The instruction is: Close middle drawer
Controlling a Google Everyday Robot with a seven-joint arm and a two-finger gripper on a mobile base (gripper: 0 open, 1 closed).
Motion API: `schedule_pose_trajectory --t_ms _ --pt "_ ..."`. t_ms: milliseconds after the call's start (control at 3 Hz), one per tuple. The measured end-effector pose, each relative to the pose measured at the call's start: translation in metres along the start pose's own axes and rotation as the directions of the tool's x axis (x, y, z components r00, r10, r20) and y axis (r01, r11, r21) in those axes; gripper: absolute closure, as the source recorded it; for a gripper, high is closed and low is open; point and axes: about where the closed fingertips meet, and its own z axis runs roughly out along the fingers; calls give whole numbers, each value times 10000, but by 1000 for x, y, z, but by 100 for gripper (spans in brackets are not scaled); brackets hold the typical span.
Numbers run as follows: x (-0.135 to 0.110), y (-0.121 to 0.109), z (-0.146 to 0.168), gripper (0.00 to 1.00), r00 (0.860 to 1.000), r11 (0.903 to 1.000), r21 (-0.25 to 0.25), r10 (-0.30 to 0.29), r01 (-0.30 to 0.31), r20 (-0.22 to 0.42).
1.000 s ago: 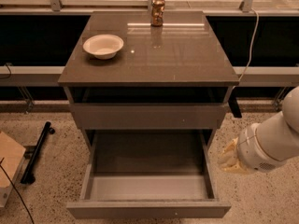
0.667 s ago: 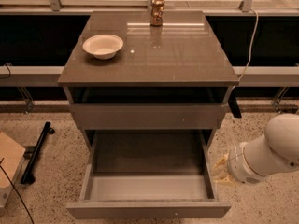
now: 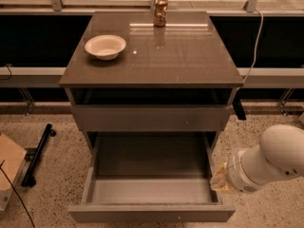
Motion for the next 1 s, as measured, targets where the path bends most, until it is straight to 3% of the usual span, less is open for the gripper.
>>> schedule_pose_trajectory --t_ms 667,1000 --pt "28 17 67 100 9978 9983 -319 509 -496 422" --pt "45 27 99 100 9939 9923 -842 953 -904 562"
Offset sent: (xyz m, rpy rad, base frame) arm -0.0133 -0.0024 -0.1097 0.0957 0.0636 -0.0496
